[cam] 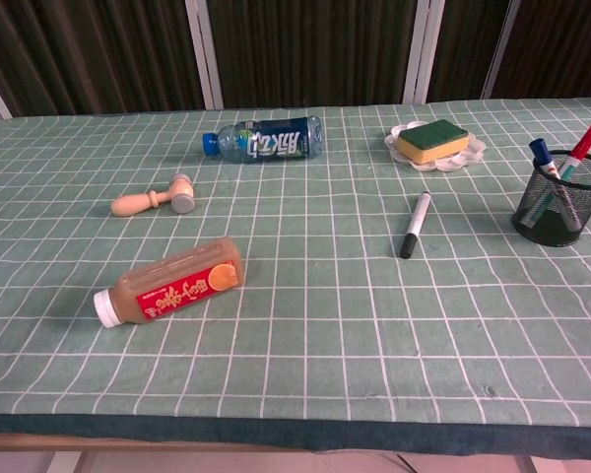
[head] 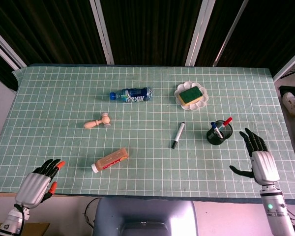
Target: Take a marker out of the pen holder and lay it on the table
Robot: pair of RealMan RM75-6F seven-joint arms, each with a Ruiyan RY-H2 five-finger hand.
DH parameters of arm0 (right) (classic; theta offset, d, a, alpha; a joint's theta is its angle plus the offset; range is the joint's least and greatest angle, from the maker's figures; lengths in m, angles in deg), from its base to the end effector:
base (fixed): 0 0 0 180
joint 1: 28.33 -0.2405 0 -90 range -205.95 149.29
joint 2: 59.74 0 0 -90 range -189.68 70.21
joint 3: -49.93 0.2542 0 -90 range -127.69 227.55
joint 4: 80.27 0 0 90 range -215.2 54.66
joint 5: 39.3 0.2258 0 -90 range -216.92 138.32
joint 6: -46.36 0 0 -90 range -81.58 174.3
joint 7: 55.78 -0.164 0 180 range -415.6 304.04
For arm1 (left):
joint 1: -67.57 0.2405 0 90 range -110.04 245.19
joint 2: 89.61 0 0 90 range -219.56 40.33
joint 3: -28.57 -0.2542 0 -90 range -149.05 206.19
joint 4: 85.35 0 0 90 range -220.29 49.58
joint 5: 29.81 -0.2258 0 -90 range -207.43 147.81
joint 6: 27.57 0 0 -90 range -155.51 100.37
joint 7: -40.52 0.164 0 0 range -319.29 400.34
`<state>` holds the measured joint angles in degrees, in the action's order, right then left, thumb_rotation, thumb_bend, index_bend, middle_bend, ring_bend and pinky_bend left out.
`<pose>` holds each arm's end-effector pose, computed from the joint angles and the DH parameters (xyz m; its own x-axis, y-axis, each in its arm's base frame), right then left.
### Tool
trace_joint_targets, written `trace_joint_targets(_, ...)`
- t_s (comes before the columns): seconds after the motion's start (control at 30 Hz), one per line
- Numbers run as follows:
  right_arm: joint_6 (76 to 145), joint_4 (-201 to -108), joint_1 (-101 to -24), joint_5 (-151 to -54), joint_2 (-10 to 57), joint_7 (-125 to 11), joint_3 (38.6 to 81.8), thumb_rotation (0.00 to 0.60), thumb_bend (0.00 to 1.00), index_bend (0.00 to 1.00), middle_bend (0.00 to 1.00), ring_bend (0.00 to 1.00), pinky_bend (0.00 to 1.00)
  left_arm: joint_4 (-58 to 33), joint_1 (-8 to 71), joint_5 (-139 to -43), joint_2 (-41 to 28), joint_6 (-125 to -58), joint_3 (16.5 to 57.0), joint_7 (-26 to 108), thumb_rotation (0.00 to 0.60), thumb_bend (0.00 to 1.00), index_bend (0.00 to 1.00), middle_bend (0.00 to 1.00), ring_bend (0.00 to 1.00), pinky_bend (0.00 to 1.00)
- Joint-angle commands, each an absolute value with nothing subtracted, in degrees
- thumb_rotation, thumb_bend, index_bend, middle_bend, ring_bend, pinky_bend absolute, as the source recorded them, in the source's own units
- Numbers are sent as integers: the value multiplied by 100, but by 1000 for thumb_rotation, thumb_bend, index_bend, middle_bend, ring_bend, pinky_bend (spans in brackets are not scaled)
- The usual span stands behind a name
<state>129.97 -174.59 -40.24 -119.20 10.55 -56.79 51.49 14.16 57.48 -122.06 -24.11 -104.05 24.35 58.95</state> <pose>-0.2885 -0.2316 0.1027 0.2405 -0.0306 0.9702 -0.9705 -0.0261 0.2397 -0.2691 0.1899 0.0791 0.5852 0.1798 0.7907 0.8027 -0.2664 -0.5336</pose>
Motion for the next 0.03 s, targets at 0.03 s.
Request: trace_joint_targets(0.03,12860,-17432,-4026,-11985,1041,-5715,5119,600,214,60,83,49,189,1405,5749,-12217,-2396,-10409,2433,5918,600,524,134,97,102,397)
